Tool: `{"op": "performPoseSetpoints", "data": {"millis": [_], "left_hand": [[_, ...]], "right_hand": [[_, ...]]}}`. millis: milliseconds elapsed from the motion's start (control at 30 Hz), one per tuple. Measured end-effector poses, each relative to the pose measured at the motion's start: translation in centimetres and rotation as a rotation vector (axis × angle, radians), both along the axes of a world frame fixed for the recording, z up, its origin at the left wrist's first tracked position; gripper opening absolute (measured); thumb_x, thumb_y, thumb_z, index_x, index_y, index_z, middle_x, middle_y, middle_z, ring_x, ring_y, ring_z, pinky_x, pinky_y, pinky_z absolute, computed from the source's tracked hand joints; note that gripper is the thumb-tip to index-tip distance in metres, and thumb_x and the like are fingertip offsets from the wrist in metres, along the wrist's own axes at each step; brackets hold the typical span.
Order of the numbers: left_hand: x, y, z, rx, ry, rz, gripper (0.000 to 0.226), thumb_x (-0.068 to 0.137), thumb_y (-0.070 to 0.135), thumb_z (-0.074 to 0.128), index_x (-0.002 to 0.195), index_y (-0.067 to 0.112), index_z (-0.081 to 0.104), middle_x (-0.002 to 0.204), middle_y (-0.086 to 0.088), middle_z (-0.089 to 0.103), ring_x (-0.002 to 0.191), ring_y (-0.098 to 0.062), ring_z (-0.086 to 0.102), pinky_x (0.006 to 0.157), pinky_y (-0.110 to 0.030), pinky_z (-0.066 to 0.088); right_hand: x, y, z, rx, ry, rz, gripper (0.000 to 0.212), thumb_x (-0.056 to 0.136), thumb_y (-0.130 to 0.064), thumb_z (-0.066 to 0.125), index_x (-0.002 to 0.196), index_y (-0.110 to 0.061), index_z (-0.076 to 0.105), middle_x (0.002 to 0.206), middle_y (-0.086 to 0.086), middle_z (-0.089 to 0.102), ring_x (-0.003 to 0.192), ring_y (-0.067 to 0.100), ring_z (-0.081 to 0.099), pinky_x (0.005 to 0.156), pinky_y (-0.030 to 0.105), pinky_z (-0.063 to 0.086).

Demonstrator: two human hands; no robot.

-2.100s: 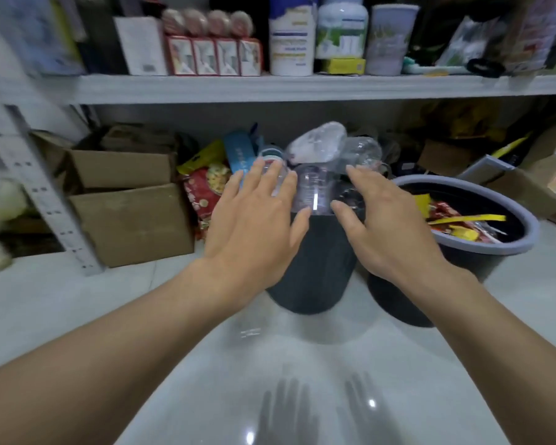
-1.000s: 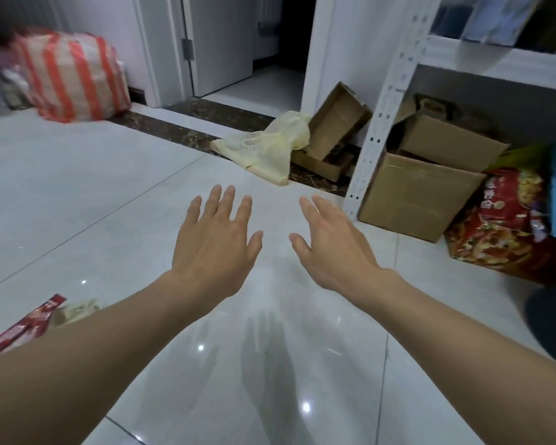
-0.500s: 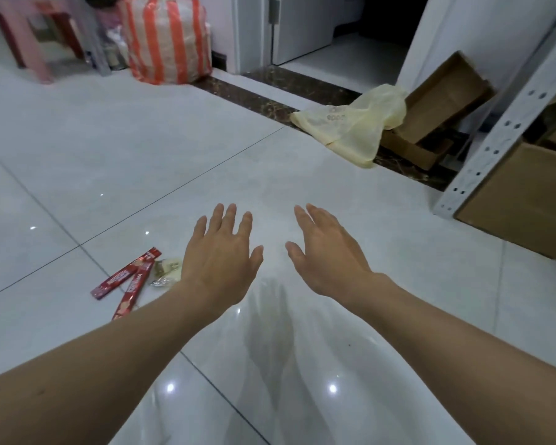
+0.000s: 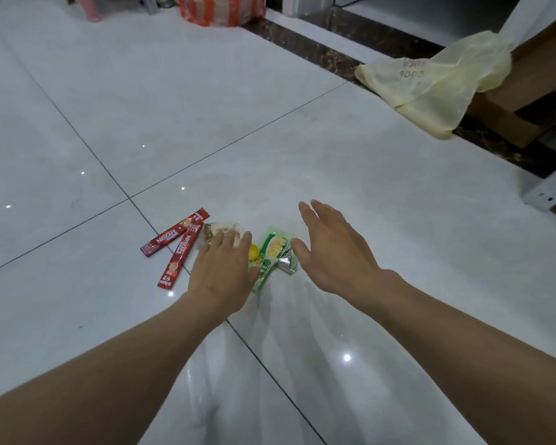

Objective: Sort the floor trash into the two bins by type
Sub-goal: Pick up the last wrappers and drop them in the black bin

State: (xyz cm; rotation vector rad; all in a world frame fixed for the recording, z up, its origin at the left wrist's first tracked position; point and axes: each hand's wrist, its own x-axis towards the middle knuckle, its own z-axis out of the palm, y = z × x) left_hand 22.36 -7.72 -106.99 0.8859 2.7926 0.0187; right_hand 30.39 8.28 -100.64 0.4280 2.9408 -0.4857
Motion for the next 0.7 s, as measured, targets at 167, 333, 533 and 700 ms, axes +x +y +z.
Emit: {"op": "performPoseSetpoints", "data": {"millis": [167, 333, 533, 700], "left_hand": [[0.3, 0.5, -2.2, 0.053, -0.11, 0.07, 0.065, 0.094, 0.047, 0.05, 0.148, 0.022, 0.024, 0.144, -0.007, 0.042, 0.132, -0.027, 0.036, 0.104, -0.042, 0.035], [-0.2, 1.0, -3.0, 0.129, -0.104, 0.11, 0.053, 0.095, 0.042, 0.05, 0.142, 0.02, 0.036, 0.136, -0.009, 0.047, 0.126, -0.028, 0.039, 0.096, -0.041, 0.04], [-1.7, 1.1, -3.9, 0.161, -0.108, 0.113, 0.046, 0.097, 0.032, 0.051, 0.14, 0.018, 0.041, 0.131, -0.009, 0.049, 0.123, -0.028, 0.039, 0.094, -0.04, 0.042], [-2.5, 1.1, -4.8, 0.181, -0.093, 0.092, 0.045, 0.097, 0.027, 0.053, 0.14, 0.017, 0.043, 0.127, -0.009, 0.048, 0.119, -0.027, 0.04, 0.091, -0.037, 0.043]], "right_hand": [[-0.7, -0.4, -1.4, -0.029, -0.014, 0.002, 0.061, 0.102, -0.038, 0.036, 0.155, -0.018, 0.011, 0.162, 0.001, 0.01, 0.148, 0.017, 0.006, 0.116, 0.029, 0.015], [-1.2, -0.1, -2.3, -0.041, -0.035, 0.002, 0.061, 0.102, -0.037, 0.036, 0.155, -0.018, 0.012, 0.162, 0.002, 0.01, 0.149, 0.018, 0.006, 0.116, 0.03, 0.016], [-1.8, 0.1, -3.0, -0.064, -0.04, 0.0, 0.061, 0.102, -0.037, 0.037, 0.155, -0.018, 0.012, 0.162, 0.001, 0.01, 0.149, 0.018, 0.006, 0.116, 0.031, 0.018], [-2.3, 0.3, -3.5, -0.074, -0.053, 0.009, 0.061, 0.102, -0.037, 0.037, 0.154, -0.018, 0.013, 0.162, 0.003, 0.011, 0.149, 0.018, 0.006, 0.116, 0.032, 0.019]]}}
